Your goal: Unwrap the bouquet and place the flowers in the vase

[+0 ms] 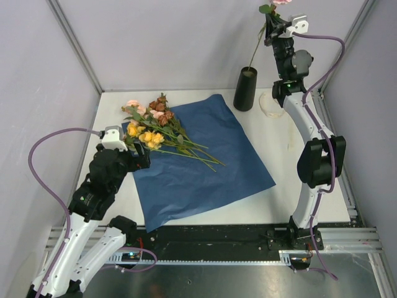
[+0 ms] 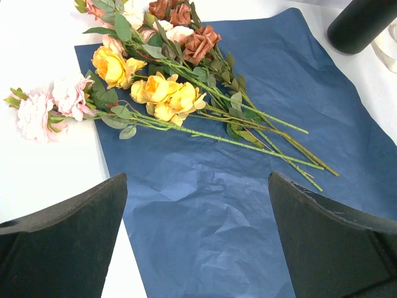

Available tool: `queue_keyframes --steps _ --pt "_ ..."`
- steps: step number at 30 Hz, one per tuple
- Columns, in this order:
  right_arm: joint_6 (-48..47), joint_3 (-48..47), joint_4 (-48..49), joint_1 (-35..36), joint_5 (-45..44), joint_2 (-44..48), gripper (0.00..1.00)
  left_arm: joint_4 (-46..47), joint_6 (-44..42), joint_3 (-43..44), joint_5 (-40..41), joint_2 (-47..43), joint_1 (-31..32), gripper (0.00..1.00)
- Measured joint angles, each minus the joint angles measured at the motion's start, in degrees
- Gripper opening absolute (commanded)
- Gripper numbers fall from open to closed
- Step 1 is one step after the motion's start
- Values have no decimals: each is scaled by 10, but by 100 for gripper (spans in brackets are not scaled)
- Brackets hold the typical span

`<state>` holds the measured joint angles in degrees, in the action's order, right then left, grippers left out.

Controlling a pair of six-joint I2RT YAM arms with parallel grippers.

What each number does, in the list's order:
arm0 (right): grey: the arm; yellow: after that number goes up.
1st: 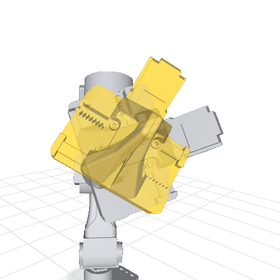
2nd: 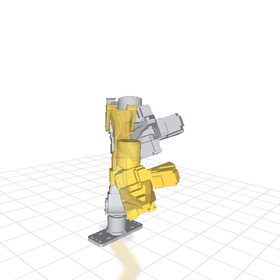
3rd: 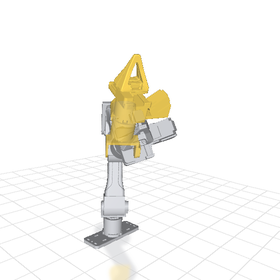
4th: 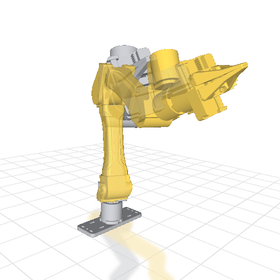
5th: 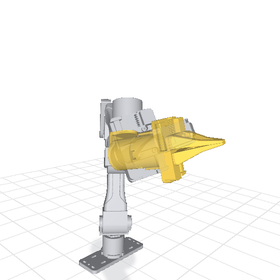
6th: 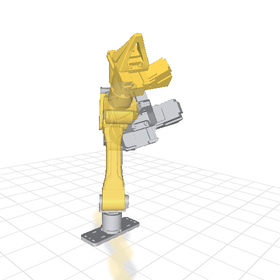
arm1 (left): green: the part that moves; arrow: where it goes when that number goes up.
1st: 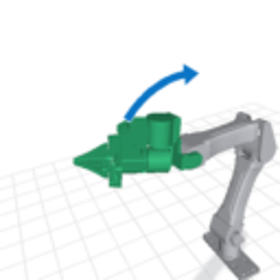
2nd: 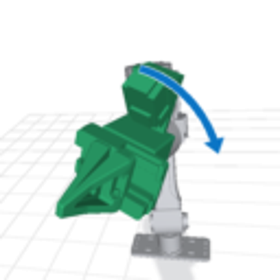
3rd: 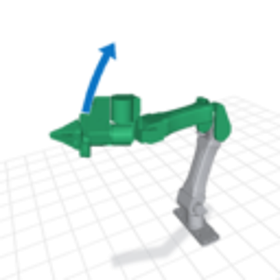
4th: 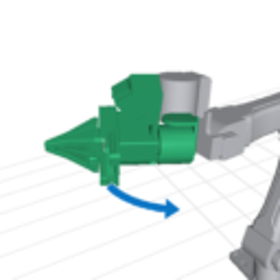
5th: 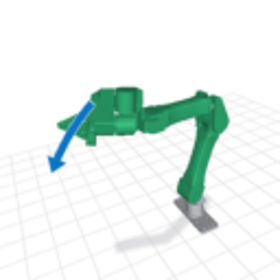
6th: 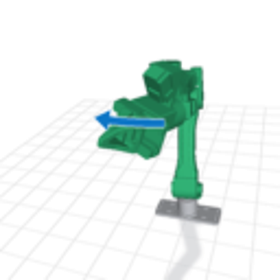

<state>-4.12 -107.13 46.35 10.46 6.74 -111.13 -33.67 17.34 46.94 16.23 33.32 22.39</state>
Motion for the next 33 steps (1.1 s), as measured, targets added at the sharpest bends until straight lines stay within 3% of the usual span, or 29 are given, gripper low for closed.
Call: queue_keyframes --steps 6,12,16,21,23,33 --pt "17 23 -24 -17 12 -24 1 0 0 0 1 0 0 100" --pt "50 61 -64 -30 27 -52 14 0 0 0 2 1 0 100" --pt "71 116 -76 -29 27 -54 28 0 0 0 2 1 0 100" --pt "87 152 -90 -26 25 -52 54 0 0 0 4 1 0 100" --pt "90 164 -106 -26 22 -46 60 0 -1 0 4 1 0 100" --pt "111 240 -248 -1 -3 91 65 0 -4 0 7 -1 0 100"
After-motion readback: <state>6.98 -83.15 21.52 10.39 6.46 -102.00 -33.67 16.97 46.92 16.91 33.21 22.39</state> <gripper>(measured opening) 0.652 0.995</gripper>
